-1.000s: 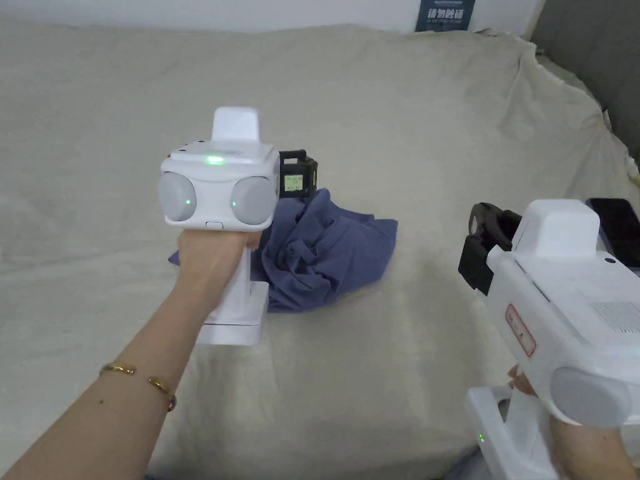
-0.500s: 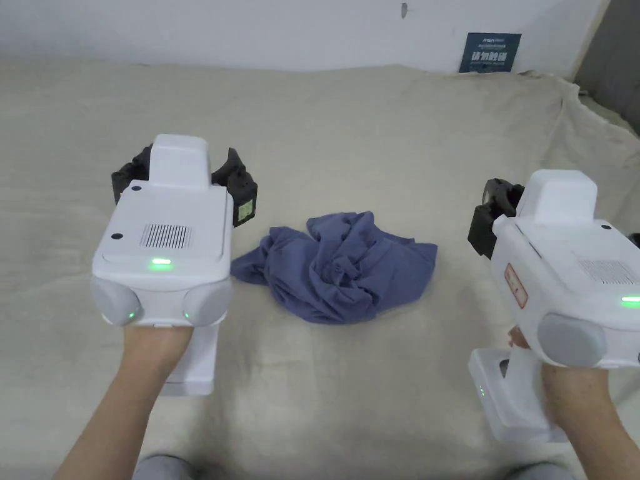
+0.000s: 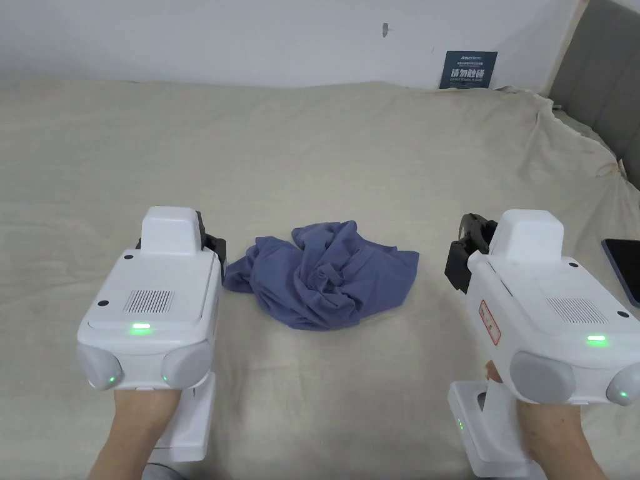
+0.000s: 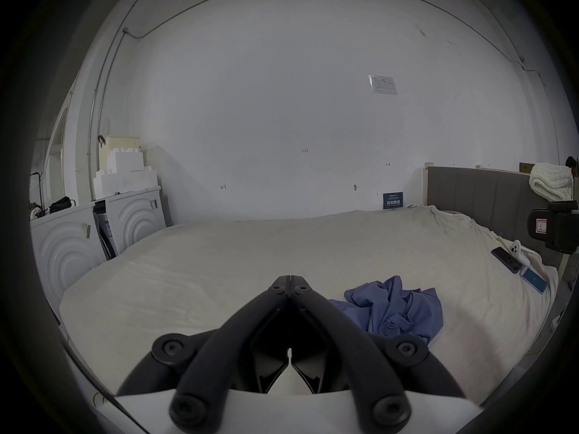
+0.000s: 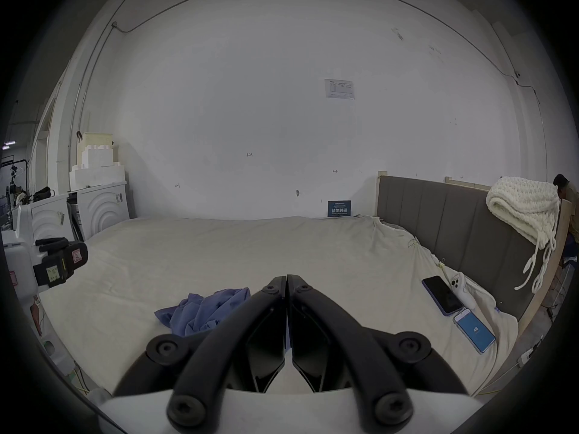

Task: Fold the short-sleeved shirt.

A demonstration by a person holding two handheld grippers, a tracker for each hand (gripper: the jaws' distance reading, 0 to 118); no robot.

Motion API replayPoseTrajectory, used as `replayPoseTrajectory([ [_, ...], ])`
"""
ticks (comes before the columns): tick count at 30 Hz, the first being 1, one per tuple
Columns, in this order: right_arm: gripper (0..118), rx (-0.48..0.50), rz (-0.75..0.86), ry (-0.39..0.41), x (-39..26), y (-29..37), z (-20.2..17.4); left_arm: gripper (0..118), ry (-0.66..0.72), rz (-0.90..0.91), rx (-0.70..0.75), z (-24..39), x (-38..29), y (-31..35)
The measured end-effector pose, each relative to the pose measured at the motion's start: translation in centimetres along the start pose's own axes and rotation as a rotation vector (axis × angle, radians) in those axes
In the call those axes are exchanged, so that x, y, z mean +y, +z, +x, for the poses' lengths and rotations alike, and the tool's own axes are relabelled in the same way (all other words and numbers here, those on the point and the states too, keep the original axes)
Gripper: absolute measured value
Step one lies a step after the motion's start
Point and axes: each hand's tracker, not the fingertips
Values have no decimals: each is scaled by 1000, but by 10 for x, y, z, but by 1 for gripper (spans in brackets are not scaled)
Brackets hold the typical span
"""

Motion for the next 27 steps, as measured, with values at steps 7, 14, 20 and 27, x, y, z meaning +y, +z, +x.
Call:
replayPoseTrajectory([
  [7, 0, 4, -8, 4, -1, 0, 3, 0, 25, -19, -1, -1, -10, 8],
  [14, 0, -10, -15, 13, -1, -3, 4, 0, 37, -28, 1, -1, -9, 8],
  [20, 65, -1, -135, 47, 11, -30, 10, 0, 41, -24, -1, -1, -7, 4],
  [27, 118, 9, -370, 3, 26, -98, 15, 0, 36, -34, -10, -1, -5, -8],
])
